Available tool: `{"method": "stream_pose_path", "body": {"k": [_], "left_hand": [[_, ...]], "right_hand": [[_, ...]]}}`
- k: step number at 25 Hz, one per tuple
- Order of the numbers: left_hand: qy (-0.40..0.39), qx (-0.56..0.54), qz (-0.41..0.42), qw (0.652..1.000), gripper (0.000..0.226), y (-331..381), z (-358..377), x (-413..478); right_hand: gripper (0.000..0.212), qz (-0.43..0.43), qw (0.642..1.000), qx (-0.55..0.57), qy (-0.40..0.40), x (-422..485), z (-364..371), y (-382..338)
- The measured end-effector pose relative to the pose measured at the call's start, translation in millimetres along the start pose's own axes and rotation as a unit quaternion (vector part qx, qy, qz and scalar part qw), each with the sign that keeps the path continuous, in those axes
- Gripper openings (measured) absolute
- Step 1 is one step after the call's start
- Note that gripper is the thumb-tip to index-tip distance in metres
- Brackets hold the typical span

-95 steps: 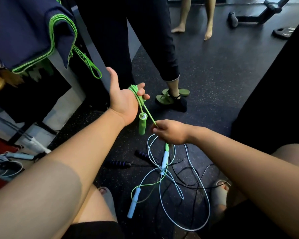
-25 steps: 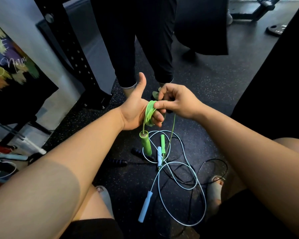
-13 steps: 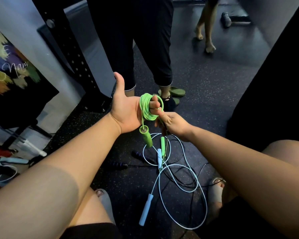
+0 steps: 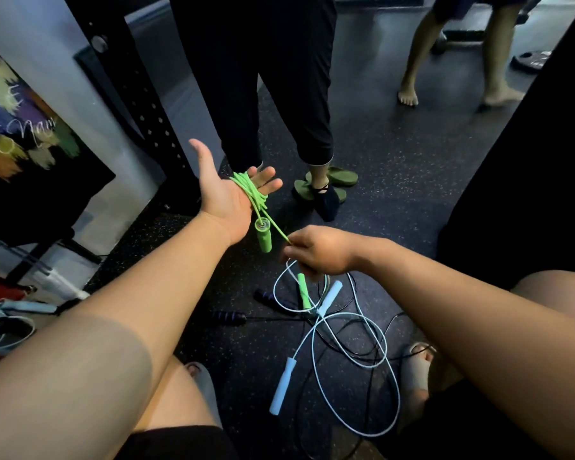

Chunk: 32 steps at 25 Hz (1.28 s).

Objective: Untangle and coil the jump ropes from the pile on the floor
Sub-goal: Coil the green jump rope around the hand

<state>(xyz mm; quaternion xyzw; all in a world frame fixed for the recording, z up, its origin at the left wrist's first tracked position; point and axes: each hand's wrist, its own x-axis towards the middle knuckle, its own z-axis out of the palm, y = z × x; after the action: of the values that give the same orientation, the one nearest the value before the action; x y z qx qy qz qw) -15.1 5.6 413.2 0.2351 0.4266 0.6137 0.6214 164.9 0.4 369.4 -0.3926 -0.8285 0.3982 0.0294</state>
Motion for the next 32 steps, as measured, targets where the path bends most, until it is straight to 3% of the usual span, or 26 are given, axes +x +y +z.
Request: {"method": "stream_pose_path", "body": {"k": [4,6,9,12,16,21,25,32], "left_hand": [[0.015,0.152,-0.022,0.988,0.114,-5,-1,3],[0.000,0.219,-0.052,0.974,0.118,-10,3,0],[-0.091,0.318,-0.110,0.937,0.127,-17,13,-11],[-0.161,0.347,-0.154,0.911,0.127,-19,21,-20],[-0.239,0.320,-0.201,0.894,0.131,-16,26,-24],[-0.328,0.241,-0.232,0.884,0.122,-4,30,-29],[-0.307,0.156,-0.197,0.918,0.119,-1,28,-30],[-0.230,-0.020,-0.120,0.965,0.114,7,24,-26]], "right_hand": [[0.034,-0.072,0.979,-0.163,0.100,-7,-21,-18],[0.033,-0.113,0.968,-0.171,0.141,-10,-31,-21],[0.025,-0.155,0.957,-0.171,0.179,-14,-40,-24],[0.014,-0.153,0.958,-0.102,0.220,-18,-54,-21],[0.032,-0.155,0.959,0.052,0.233,-17,-71,-3],[0.032,-0.135,0.943,0.200,0.228,1,-53,25],[0.054,-0.087,0.932,0.252,0.244,11,-33,36],[0.050,0.004,0.940,0.295,0.173,14,2,38]]}}
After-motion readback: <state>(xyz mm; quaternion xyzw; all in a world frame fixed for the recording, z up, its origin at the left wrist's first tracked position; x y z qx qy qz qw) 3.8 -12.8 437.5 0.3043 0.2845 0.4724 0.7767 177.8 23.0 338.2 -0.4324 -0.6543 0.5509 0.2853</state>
